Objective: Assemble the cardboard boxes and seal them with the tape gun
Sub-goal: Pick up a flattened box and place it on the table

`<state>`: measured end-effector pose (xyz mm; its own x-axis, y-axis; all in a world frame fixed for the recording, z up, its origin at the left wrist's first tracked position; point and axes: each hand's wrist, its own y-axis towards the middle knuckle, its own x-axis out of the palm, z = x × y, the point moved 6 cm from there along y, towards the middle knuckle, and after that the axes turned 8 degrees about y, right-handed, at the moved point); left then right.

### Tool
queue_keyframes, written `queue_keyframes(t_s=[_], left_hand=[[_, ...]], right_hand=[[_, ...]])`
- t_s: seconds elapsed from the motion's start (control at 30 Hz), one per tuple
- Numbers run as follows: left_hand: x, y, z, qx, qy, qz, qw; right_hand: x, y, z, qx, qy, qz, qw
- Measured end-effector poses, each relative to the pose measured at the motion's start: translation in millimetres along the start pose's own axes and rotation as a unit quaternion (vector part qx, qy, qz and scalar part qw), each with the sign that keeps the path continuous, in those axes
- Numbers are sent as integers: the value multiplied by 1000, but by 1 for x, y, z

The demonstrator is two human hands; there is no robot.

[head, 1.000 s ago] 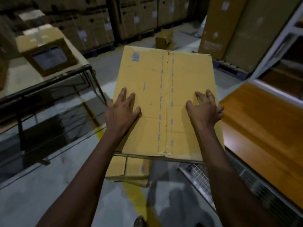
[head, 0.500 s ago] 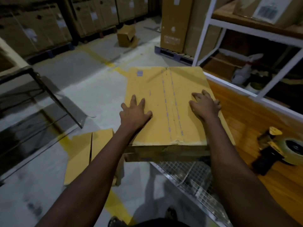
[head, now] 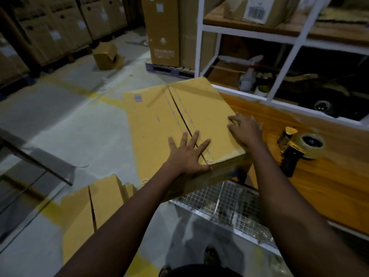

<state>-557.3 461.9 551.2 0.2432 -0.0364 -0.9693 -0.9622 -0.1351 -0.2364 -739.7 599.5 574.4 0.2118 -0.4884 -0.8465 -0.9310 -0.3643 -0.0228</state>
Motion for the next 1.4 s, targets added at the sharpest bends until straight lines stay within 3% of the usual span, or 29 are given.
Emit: queue_keyframes(t_s=[0.23, 0.5, 0.83, 1.03, 1.4], left_hand=[[-7, 22, 22, -40, -38, 34, 998], [-21, 64, 65, -103, -71, 30, 992], [-44, 136, 119, -157, -108, 20, 981], [-62, 173, 152, -180, -127, 22, 975], [-74, 223, 205, -199, -129, 20, 971]], right_hand=[[-25, -49, 91, 126, 107, 188, 968], [-9, -76, 190, 331, 13, 166, 929], [-22, -28, 242, 356, -7, 123, 926], [-62, -32, 306, 363, -30, 146, 920], [-74, -22, 360, 353, -130, 64, 924]])
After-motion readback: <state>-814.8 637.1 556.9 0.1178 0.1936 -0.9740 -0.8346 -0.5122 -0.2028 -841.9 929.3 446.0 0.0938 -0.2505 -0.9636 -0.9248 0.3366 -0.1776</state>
